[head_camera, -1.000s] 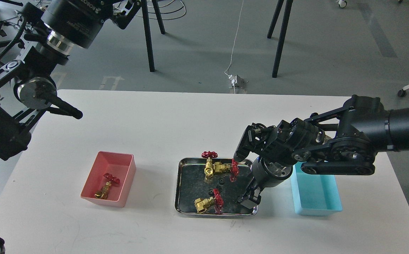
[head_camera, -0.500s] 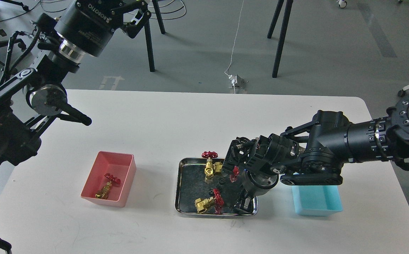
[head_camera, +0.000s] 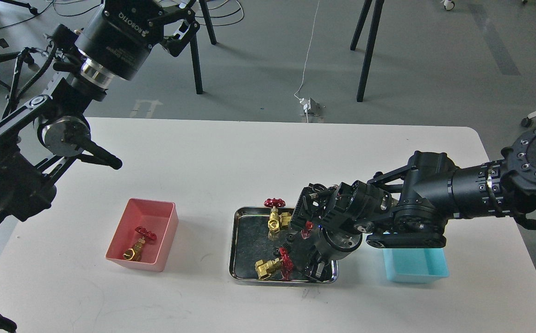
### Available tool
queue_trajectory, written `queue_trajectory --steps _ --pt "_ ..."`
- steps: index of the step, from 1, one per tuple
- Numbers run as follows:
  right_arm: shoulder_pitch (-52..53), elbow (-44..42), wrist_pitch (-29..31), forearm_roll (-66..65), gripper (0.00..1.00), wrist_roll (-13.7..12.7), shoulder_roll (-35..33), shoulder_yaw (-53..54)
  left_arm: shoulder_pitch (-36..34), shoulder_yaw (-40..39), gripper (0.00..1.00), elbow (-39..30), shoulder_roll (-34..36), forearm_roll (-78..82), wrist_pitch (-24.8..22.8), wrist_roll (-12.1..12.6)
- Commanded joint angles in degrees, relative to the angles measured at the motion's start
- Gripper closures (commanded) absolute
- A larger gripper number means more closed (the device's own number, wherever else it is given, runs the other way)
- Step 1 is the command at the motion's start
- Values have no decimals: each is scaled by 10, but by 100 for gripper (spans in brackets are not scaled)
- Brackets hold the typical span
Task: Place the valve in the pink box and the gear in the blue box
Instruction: 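Close the right gripper on the dark gear, then lift the gear with the right gripper away from the tray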
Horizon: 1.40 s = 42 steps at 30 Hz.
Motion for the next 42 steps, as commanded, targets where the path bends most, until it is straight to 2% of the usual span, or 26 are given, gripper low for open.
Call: queue_trajectory --steps 1,12,29,32,39,42 --pt "-2 -1 -7 0 53 0 -1 -5 0 0 8 0 -4 0 0 0" --pt "-18 -20 -18 -1 53 1 -2 -8 4 0 8 0 -4 0 -1 0" --pt "-24 -23 -28 -2 65 4 -1 -8 9 0 7 1 -4 0 0 0" --pt "-24 -23 -28 -3 70 5 -1 -8 9 0 7 1 -4 0 -1 0" --pt "-23 -24 -26 -21 97 5 -3 -9 9 0 7 1 -4 0 -1 0" --pt "-23 -24 -28 -19 99 6 -6 -8 10 0 7 1 -4 0 -1 0"
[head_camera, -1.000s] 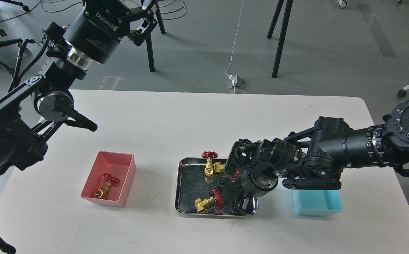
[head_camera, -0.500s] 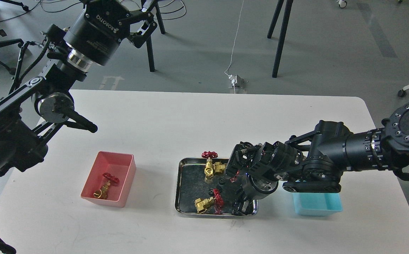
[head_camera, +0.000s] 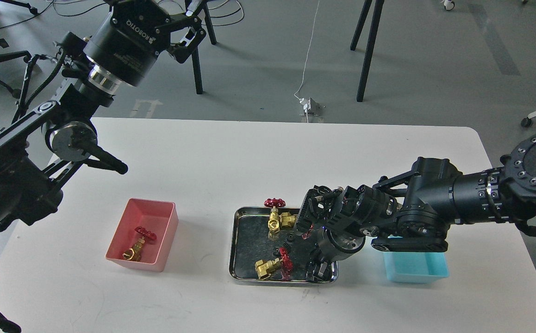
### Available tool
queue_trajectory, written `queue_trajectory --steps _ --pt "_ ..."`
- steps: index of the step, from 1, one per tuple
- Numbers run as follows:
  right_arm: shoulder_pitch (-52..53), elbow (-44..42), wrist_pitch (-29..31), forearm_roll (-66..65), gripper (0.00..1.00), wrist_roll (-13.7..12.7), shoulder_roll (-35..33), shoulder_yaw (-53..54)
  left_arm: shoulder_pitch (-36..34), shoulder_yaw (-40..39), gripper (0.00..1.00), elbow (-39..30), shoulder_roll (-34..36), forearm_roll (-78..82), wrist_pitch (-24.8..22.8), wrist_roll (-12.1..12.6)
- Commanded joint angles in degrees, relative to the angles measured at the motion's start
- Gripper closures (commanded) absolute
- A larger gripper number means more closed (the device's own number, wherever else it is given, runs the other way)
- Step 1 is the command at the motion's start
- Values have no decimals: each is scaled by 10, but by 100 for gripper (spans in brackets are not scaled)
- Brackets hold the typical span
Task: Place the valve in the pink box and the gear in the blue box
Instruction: 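Lift the gear with the right gripper away from the tray, then lower the gear into the blue box and open the right gripper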
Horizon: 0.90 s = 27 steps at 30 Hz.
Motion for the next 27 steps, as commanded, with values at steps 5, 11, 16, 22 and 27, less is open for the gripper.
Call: queue_trajectory --steps 5,11,16,22,27 --pt "11 1 -11 9 99 3 -30 13 5 0 7 0 -3 0 0 0" --pt "23 5 -47 35 99 5 -94 65 5 1 7 0 -18 0 0 0" --pt "52 49 -44 55 99 4 -223 118 5 3 7 0 -25 0 0 0" --pt "53 133 -36 49 98 1 -412 125 5 4 7 0 -39 1 1 0" --pt "26 182 -28 45 97 0 -478 108 4 5 7 1 -53 15 3 0"
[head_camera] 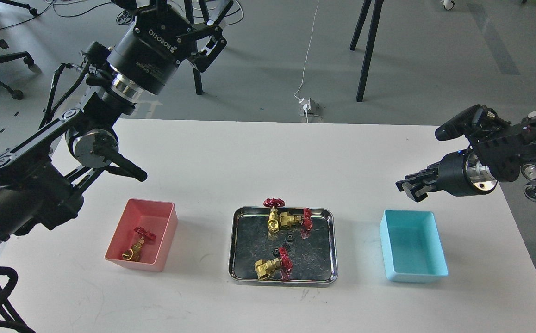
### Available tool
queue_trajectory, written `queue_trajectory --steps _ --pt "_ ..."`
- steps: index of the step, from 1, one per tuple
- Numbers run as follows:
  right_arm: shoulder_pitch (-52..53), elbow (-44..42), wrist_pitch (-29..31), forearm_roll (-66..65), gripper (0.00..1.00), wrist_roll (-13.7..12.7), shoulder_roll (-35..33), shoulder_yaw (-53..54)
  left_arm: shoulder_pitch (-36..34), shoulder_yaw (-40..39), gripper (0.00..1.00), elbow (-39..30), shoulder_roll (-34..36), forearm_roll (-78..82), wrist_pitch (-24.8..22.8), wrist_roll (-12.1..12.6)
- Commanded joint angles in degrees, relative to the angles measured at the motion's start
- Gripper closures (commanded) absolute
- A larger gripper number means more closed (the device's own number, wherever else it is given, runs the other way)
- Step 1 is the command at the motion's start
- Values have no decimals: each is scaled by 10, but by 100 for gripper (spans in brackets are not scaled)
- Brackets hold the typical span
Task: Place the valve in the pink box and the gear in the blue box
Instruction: 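Lower the gear into the blue box and open the right gripper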
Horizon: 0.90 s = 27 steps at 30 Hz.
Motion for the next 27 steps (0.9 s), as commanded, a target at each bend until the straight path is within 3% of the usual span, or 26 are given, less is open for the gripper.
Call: queue_trajectory --steps 1,9,10,12,14,15,22,27 --pt "-18 36 2 -2 97 0 -36 -6 -1 -1 7 1 -11 14 2 0" --pt "-38 57 24 1 85 -3 -59 -11 -1 -4 7 1 -14 20 4 0" --pt "-38 57 30 2 79 -4 -62 -10 -1 -4 7 1 -14 20 4 0" --pt "-38 57 30 6 57 -4 -64 -6 0 -4 7 3 -14 20 5 0" --pt "-38 56 30 13 10 -4 -64 -3 0 -4 7 4 -15 20 5 0" --pt "-38 56 31 19 0 -4 -64 -1 0 -3 7 6 -15 20 5 0" --pt "-52 36 -11 142 0 -5 -71 74 -4 7 7 24 -12 21 6 0" --pt "-66 8 -105 475 0 -2 -61 206 -10 6 7 107 -21 20 2 0"
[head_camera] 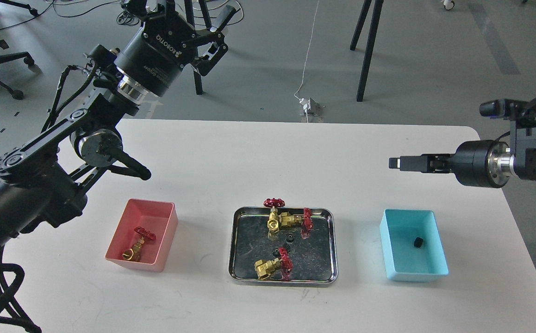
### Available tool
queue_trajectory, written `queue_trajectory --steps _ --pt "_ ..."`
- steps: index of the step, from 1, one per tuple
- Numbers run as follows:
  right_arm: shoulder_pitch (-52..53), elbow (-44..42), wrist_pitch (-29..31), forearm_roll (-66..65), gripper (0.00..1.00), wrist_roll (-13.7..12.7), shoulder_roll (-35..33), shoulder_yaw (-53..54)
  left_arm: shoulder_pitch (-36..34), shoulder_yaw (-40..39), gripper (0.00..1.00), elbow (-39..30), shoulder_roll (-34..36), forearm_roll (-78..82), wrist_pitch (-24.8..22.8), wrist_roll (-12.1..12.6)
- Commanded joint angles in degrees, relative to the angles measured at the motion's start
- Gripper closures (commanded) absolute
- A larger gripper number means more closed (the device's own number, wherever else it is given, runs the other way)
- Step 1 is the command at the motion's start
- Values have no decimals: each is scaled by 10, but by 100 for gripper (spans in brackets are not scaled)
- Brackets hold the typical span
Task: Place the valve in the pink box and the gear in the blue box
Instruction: 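Lower the gear into the blue box and open the right gripper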
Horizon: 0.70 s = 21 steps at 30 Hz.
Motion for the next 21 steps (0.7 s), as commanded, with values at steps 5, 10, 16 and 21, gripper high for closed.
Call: queue_trajectory --steps 5,10,16,21 --pt "-40 -78 -57 626 0 76 50 182 6 -10 7 95 -19 -10 -33 0" --pt "-125 -171 50 735 0 150 137 273 22 -10 6 95 -20 -23 -33 0" --pt "-213 -267 150 734 0 150 218 392 26 -10 5 96 -20 -34 -33 0" --pt "-212 -266 150 729 0 152 220 419 19 -1 1 96 -28 -26 -33 0"
